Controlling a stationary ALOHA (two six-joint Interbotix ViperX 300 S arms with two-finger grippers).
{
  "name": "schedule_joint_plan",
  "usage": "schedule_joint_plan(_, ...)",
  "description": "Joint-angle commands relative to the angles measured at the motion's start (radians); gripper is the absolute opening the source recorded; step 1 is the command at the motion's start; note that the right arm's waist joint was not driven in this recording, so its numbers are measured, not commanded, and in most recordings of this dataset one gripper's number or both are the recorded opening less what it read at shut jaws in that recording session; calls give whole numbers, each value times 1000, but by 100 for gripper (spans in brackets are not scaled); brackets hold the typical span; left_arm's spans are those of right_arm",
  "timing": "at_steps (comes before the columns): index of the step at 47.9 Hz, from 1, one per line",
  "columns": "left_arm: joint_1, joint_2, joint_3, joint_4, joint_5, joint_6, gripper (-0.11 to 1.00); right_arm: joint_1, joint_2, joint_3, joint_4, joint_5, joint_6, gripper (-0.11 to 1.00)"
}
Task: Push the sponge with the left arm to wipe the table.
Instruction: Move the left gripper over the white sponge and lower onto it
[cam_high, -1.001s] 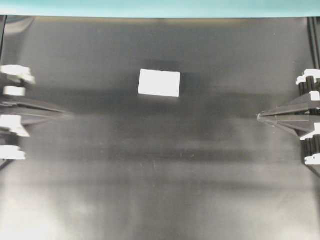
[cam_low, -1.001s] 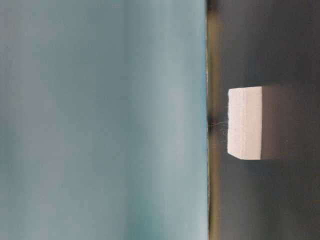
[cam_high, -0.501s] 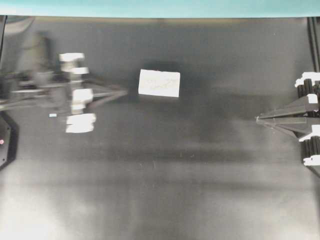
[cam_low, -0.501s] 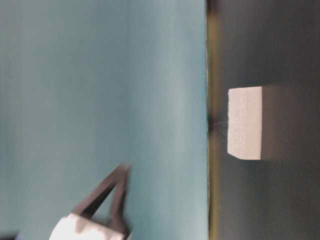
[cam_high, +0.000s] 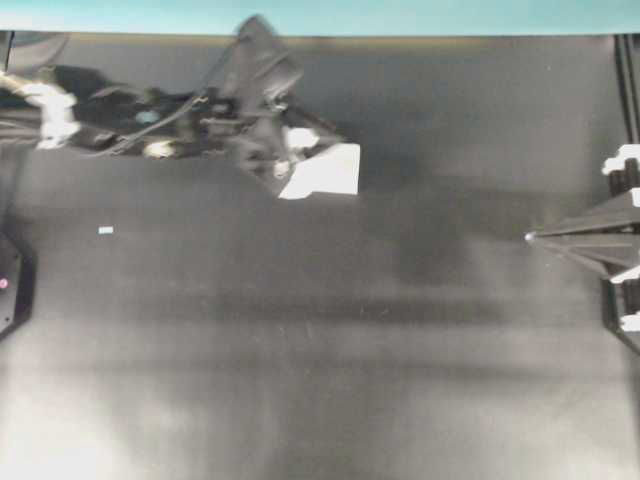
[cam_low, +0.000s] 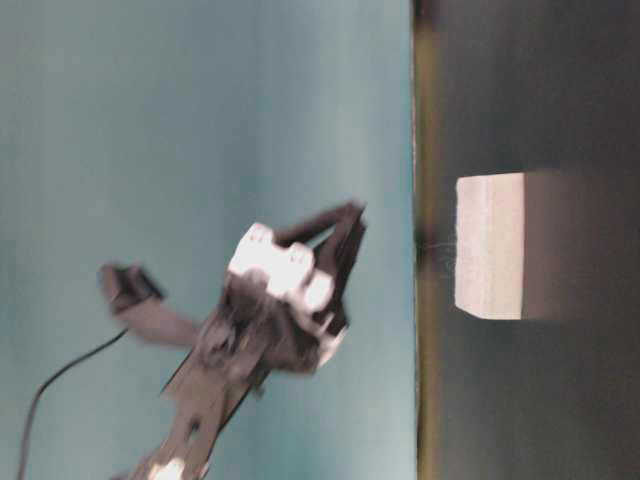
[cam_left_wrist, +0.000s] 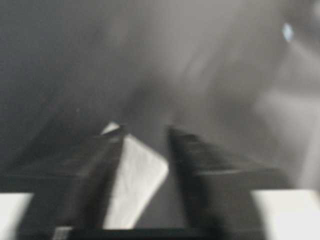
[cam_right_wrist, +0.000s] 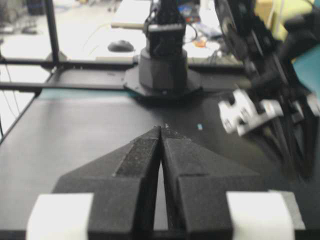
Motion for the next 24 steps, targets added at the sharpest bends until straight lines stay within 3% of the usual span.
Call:
schedule_joint_plan(1, 5, 58, -61, 3, 20, -26, 50, 0, -9, 2, 2, -9, -6, -1)
schedule_joint_plan(7, 18, 141, -104, 5, 69, -17, 70, 0, -11, 11, 0, -6, -6, -1)
schedule_joint_plan(24, 54, 213, -117, 5, 72, -8, 65, 0, -11, 26, 2, -6, -6, -1)
